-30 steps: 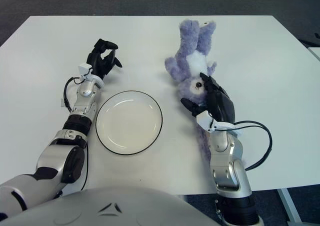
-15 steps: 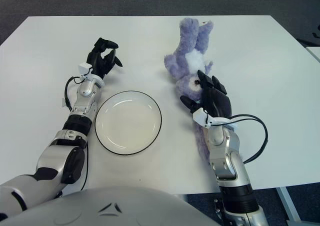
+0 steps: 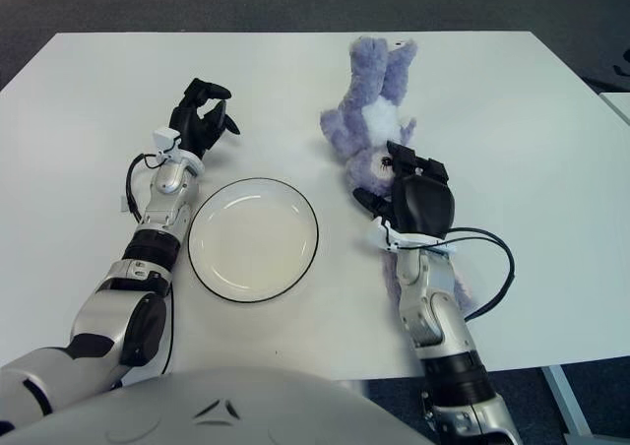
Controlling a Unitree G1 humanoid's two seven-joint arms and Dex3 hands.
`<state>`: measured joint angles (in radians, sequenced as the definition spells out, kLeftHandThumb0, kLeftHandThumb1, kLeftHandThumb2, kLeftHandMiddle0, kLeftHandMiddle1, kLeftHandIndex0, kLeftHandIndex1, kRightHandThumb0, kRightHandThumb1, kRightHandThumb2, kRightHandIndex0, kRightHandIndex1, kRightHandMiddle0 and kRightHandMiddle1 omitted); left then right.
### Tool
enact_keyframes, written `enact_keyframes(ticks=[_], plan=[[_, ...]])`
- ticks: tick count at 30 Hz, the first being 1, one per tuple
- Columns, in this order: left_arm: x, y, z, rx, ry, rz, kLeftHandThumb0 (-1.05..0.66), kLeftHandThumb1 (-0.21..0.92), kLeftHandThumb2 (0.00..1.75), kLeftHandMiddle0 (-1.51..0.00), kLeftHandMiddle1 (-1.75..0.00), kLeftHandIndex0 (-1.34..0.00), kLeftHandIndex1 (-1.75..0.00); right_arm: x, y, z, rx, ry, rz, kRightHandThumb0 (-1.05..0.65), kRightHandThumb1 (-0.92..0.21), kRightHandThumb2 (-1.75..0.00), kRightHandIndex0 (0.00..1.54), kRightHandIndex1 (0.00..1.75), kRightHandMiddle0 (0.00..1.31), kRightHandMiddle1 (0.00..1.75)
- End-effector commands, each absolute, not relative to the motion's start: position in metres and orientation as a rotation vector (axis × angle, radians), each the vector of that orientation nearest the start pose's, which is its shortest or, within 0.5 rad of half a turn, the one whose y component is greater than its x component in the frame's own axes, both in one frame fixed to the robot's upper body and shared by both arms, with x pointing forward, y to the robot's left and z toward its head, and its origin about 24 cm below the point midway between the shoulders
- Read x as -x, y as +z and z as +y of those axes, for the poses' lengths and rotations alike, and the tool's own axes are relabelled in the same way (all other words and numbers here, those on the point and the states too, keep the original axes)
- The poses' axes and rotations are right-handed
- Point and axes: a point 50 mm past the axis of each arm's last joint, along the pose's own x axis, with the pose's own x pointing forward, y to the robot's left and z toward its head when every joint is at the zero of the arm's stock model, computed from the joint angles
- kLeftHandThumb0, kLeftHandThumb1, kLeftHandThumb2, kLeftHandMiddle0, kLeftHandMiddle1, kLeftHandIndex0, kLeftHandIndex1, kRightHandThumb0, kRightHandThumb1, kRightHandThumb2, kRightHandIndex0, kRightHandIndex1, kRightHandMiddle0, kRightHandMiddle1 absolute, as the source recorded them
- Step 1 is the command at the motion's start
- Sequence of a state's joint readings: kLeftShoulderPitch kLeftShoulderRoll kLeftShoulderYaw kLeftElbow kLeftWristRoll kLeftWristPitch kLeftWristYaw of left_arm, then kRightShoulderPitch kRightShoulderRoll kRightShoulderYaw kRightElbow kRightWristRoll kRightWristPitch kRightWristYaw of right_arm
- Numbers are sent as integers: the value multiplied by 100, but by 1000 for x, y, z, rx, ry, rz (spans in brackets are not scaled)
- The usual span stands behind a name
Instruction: Put the doll into the plate.
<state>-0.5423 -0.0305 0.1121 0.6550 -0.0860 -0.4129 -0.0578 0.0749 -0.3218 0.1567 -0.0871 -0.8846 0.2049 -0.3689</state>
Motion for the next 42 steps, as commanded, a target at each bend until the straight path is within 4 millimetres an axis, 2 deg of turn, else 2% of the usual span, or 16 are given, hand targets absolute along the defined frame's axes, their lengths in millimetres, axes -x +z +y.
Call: enact_keyframes(ticks=[1,6,8,9,12,18,20,24,28,35,42], plan=[[-343,82,124,132,-86,-278,-35,92,34,-86,-159,-39,-154,-218,13,-204,1245,-165,55,-12,-92,-28,30,136,50,147],[-343,83,124,133,-86,-279,-35,92,34,-86,-159,-40,-154,-219,14,-208,1260,-110,-8,-3,-86,-37,37,134,51,149],[-343,83,125,133,-86,-280,-35,92,34,-86,-159,-40,-154,-224,20,-214,1267,-45,-62,-2,-80,-48,40,135,50,152],[-343,83,125,133,-86,-280,-35,92,34,-86,-159,-40,-154,-226,23,-217,1270,-16,-85,-1,-73,-61,42,138,48,158],[-343,83,125,133,-86,-281,-35,92,34,-86,-159,-40,-154,-232,31,-225,1270,45,-158,-1,-58,-88,45,147,45,168],[-344,84,127,130,-85,-283,-35,92,34,-86,-159,-40,-154,-241,50,-232,1231,78,-324,-1,-41,-116,50,163,44,174],[-344,84,127,130,-85,-283,-35,92,34,-87,-159,-40,-154,-241,50,-232,1227,83,-331,-1,-39,-119,50,165,44,174],[-344,85,126,115,-87,-288,-35,92,33,-87,-159,-40,-154,-259,76,-232,1227,134,-413,-1,-38,-122,52,167,44,175],[-344,86,126,109,-88,-290,-35,92,33,-87,-159,-40,-154,-266,82,-231,1227,168,-453,-1,-37,-123,52,167,43,175],[-343,87,125,101,-87,-296,-35,92,33,-87,-159,-41,-153,-287,116,-224,1173,295,-638,-1,-39,-121,52,167,42,175],[-342,88,124,100,-89,-299,-35,92,32,-87,-158,-41,-152,-298,135,-215,1125,373,-733,0,-40,-119,52,167,41,175]])
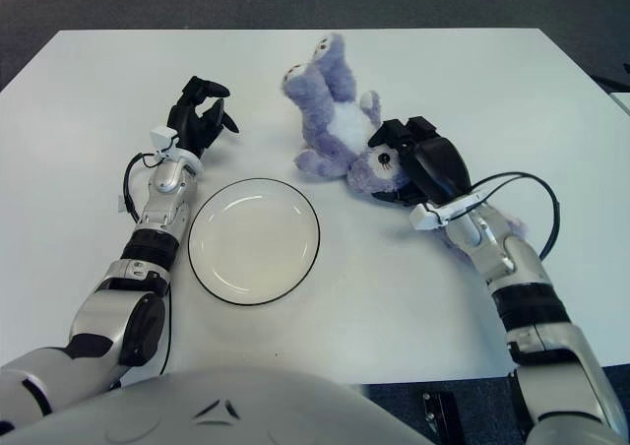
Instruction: Put the doll into the plate.
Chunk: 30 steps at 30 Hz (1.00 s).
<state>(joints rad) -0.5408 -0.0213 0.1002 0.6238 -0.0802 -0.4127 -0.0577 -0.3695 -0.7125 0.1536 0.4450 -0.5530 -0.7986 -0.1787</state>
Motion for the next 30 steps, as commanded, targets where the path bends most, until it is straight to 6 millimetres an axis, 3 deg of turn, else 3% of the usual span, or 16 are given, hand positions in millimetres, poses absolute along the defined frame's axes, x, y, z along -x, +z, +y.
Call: enact_keyframes(ticks=[1,9,30], plan=[[-341,88,124,100,-90,-300,-35,92,32,-87,-158,-41,-152,-299,138,-213,1118,388,-748,0,-40,-119,52,167,41,175],[-339,90,122,97,-106,-319,-35,92,31,-88,-156,-42,-151,-309,150,-207,1104,461,-759,0,-40,-119,51,167,41,175],[-331,92,114,90,-146,-380,-35,92,31,-88,-155,-43,-151,-333,157,-186,1117,549,-738,0,-39,-123,49,171,42,175]])
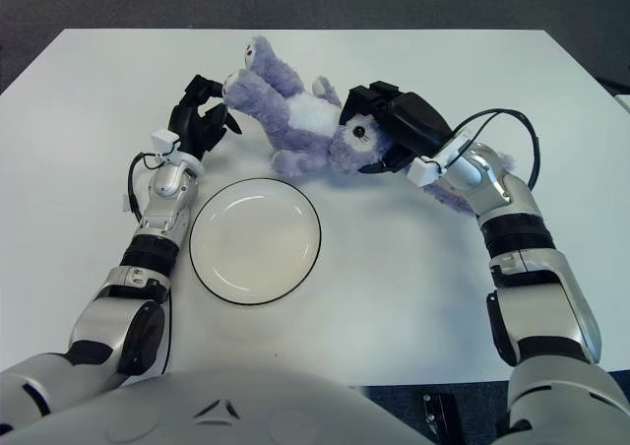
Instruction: Put the doll into the plate.
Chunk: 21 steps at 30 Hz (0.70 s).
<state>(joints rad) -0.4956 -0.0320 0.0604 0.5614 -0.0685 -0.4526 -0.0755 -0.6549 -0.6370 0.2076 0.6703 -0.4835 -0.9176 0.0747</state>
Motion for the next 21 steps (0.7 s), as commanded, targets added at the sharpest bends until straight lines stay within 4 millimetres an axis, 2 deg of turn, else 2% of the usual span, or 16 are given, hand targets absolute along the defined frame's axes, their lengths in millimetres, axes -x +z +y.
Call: enact_keyframes(ticks=[1,21], plan=[[-331,92,113,95,-146,-382,-35,92,31,-88,-155,-42,-151,-333,157,-185,1109,549,-739,0,-38,-123,50,172,42,175],[-335,82,121,118,-83,-323,-35,92,32,-83,-157,-41,-153,-330,165,-180,1041,507,-814,0,-34,-128,54,173,42,175]])
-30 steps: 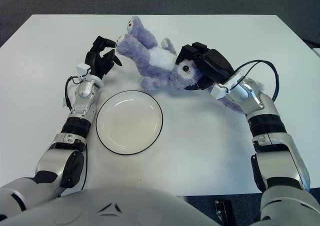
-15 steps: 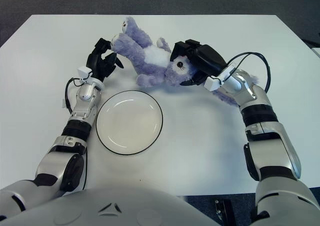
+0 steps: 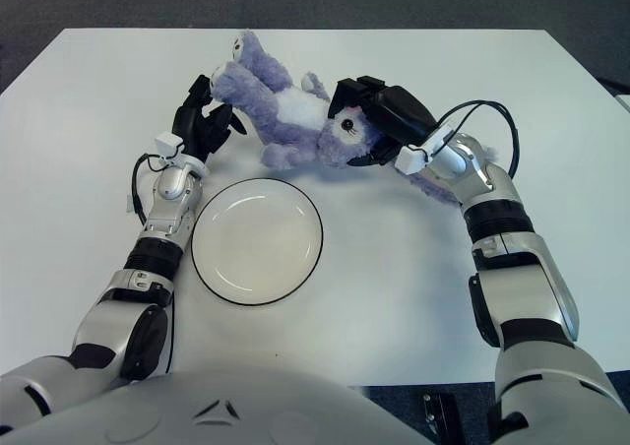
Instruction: Put the doll into the plate.
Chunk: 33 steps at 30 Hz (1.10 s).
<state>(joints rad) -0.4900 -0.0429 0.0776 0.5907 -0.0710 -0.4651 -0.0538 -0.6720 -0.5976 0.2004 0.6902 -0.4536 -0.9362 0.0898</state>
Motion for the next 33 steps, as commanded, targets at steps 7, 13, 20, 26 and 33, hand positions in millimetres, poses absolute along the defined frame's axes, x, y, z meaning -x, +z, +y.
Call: enact_keyframes(ticks=[7,13,20,26,33], plan=[[-339,78,137,109,-37,-337,-35,92,31,-83,-157,-42,-152,-327,176,-177,1024,472,-909,0,-34,-129,55,173,43,175],[-345,71,164,-6,44,-300,-35,92,30,-83,-157,-43,-151,-322,185,-175,1025,438,-989,0,-33,-130,55,174,43,175],[-350,67,180,-28,117,-263,-36,92,30,-84,-158,-44,-150,-316,188,-174,1005,393,-1021,0,-34,-130,55,175,42,175],[-352,67,187,-43,150,-256,-36,92,29,-84,-158,-44,-150,-314,188,-174,989,366,-1036,0,-34,-129,54,175,41,175],[-354,69,198,-59,211,-243,-36,92,29,-85,-158,-44,-150,-304,187,-172,986,347,-1069,0,-35,-128,55,173,40,175]])
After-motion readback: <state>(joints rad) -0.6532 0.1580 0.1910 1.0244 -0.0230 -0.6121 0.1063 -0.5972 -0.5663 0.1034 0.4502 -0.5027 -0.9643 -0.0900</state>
